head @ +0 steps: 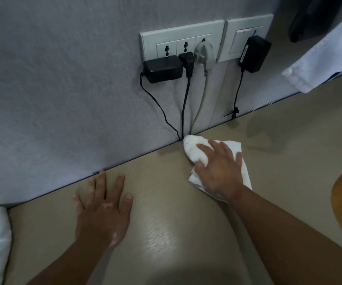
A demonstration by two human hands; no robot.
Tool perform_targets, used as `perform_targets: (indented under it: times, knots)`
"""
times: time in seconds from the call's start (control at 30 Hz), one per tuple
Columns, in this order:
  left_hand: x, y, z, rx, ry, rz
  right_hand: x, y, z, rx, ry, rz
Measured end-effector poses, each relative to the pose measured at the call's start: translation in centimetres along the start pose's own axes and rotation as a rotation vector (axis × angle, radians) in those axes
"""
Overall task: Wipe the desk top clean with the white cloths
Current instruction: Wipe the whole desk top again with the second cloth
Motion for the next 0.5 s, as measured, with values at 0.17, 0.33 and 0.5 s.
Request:
perform_targets:
  times: [0.17, 0.33, 0.5]
  knots:
    - [0.6, -0.8, -5.9, 0.074, 0.085, 0.006, -0.5, -5.3, -3.2, 0.115, 0.004, -0.007]
    - [0.8, -1.4, -7.9, 0.126, 0.069, 0.016, -0.5, -6.8, -4.2, 0.107, -0.016, -0.028]
    - [0.4, -1.3, -8.1, 0.135, 0.043, 0.02, -0.1, -6.6, -3.7, 0.131, 0.019, -0.044]
Point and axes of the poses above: each hand's wrist, its own y-axis away from the middle knuckle, its own x-axis out of the palm, z = x × y, the point moved 1 cm from there along -y, towards the middle knuckle, and after that the axes turned 8 degrees about -z, right-handed, at the moved point
